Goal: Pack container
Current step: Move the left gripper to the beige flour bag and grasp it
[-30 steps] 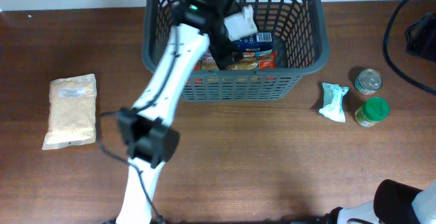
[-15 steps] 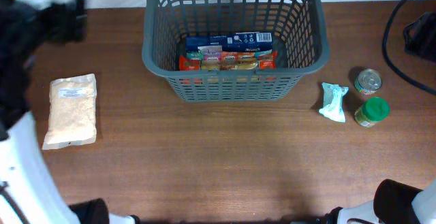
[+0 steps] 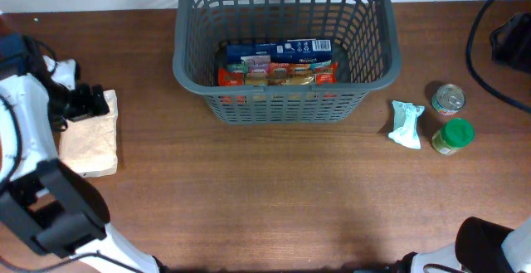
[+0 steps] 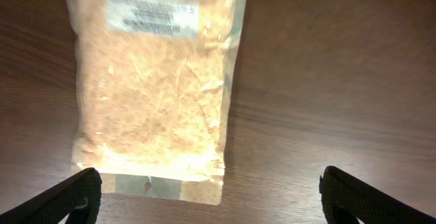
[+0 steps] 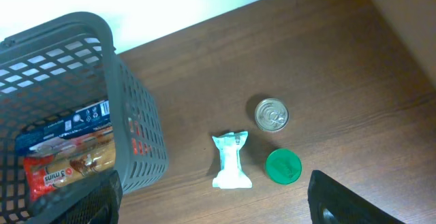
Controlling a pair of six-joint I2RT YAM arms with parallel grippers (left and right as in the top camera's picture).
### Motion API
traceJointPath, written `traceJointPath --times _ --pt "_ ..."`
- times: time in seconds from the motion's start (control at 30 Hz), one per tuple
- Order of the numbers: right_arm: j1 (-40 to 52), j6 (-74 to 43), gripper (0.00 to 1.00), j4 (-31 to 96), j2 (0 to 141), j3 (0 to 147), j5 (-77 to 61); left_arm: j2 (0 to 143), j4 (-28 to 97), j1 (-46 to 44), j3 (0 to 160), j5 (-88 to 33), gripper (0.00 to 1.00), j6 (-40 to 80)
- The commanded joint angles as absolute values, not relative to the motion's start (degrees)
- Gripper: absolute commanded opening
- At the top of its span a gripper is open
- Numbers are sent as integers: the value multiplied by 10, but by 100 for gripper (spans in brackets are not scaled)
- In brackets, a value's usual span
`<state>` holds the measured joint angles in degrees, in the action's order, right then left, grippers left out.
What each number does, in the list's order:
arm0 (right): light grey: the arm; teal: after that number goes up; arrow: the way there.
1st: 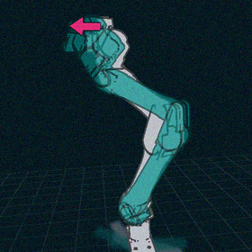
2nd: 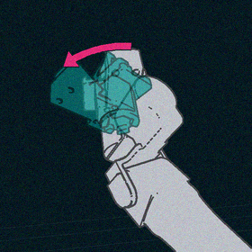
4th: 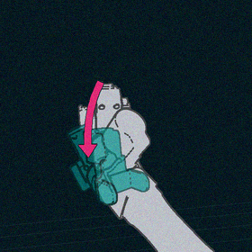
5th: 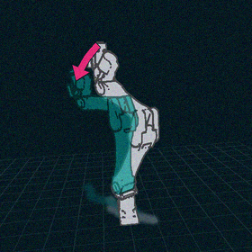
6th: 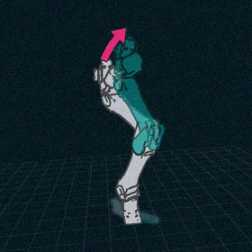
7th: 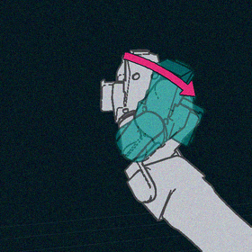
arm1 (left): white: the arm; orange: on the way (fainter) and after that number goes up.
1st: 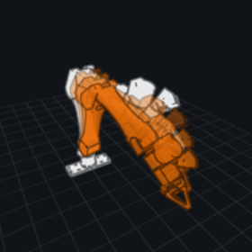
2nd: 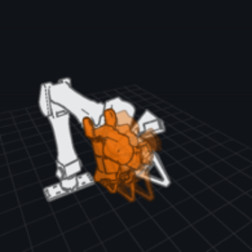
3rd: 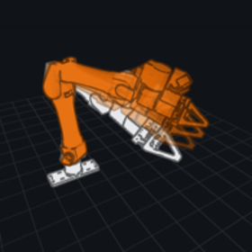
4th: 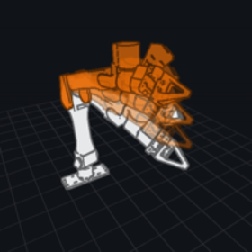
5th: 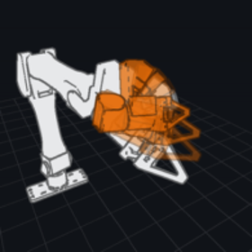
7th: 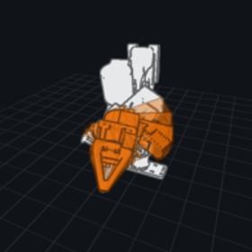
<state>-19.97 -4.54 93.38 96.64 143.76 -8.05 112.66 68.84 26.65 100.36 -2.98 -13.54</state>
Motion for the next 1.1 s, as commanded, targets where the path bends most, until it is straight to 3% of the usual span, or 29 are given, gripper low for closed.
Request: traceJointPath --times 0.0,0.23,0.57,0.8,0.83,1.0,1.07 --pt "-203 -48 82 932 973 1434 -83 1146 680 273 1008 8 94 -164" --pt "-203 -48 82 933 973 1434 -81 1189 641 317 1007 -11 98 -199" --pt "-203 -48 82 931 973 1434 -68 1261 612 387 1007 -118 93 -254" --pt "-203 -48 82 927 976 1434 -69 1296 591 390 1007 -122 89 -272" --pt "-203 -48 82 927 978 1434 -69 1302 587 390 1007 -123 84 -274" --pt "-203 -48 82 927 981 1434 -69 1323 580 390 1007 -122 75 -280" --pt "-203 -48 82 927 981 1434 -69 1333 579 390 1007 -123 62 -280"
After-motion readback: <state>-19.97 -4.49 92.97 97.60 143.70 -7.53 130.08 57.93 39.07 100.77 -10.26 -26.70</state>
